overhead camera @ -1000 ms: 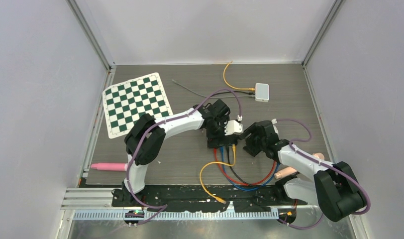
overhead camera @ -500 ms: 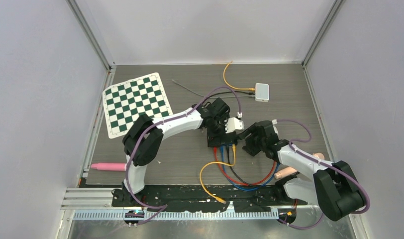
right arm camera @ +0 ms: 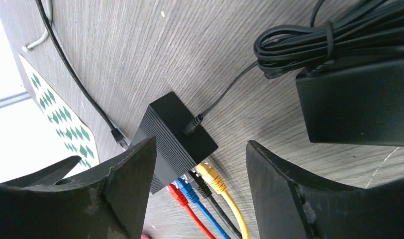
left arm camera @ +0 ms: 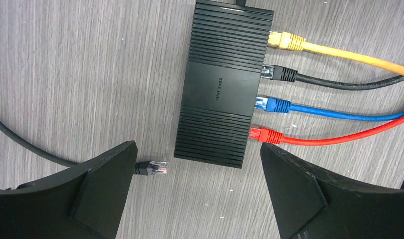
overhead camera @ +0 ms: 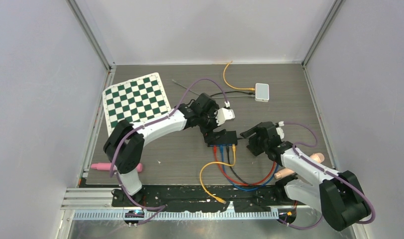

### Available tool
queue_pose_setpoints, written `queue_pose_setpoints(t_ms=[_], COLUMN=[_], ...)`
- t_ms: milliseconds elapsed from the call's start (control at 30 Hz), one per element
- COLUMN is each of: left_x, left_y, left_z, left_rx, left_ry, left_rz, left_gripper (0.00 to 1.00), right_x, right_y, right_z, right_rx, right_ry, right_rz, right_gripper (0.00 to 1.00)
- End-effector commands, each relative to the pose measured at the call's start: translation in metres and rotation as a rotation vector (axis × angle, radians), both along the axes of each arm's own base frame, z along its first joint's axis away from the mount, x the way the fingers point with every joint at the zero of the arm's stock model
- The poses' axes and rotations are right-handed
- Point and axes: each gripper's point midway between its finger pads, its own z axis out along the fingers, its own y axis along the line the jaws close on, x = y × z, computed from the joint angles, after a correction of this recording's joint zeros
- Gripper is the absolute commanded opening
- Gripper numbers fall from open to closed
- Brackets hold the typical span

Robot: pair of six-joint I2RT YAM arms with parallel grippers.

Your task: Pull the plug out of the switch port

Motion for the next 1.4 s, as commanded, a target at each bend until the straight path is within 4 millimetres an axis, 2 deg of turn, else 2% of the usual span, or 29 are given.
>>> queue_pose_setpoints(t_ms=[0,133,233,333,533,967,1133,1367], left_x=[0.005,0.009,0.012,0.011,0.009,0.002,-0.002,0.005], left_y=[-0.005,-0.001,-0.006,-0.014,-0.024,-0.029,-0.031,-0.026], left_z=[0.001,-0.005,-0.004,0.001,-0.004,-0.023,-0.028,-0.039], left_rx=[0.016,0.059,0.06,0.032,0.017,0.052,0.074,0.143], left_ry=[-0.02,-0.027,-0.022,-0.005,0.036,0.077,0.083,0.053], left_rz=[-0.045,-0.053,-0.057,-0.072,-0.085,-0.116,-0.142,-0.131], left_gripper=[1.0,1.0,1.0,1.0,1.0,1.0,1.0,1.0], right_x=[0.009,0.017,0.021,0.028,0.023,0.017,0.016,0.017], right_y=[-0.001,0.003,0.003,0.01,0.016,0.017,0.019,0.019], right_z=[-0.006,-0.011,-0.016,-0.018,-0.026,-0.037,-0.041,-0.041], right_rx=[0.068,0.094,0.099,0.134,0.132,0.119,0.124,0.123], right_ry=[0.013,0.021,0.039,0.032,0.062,0.084,0.092,0.091], right_rz=[-0.117,-0.154,-0.201,-0.223,-0.234,-0.246,-0.237,-0.238], right_gripper=[0.7,0.68,0.66,0.59,0.54,0.34,0.31,0.27])
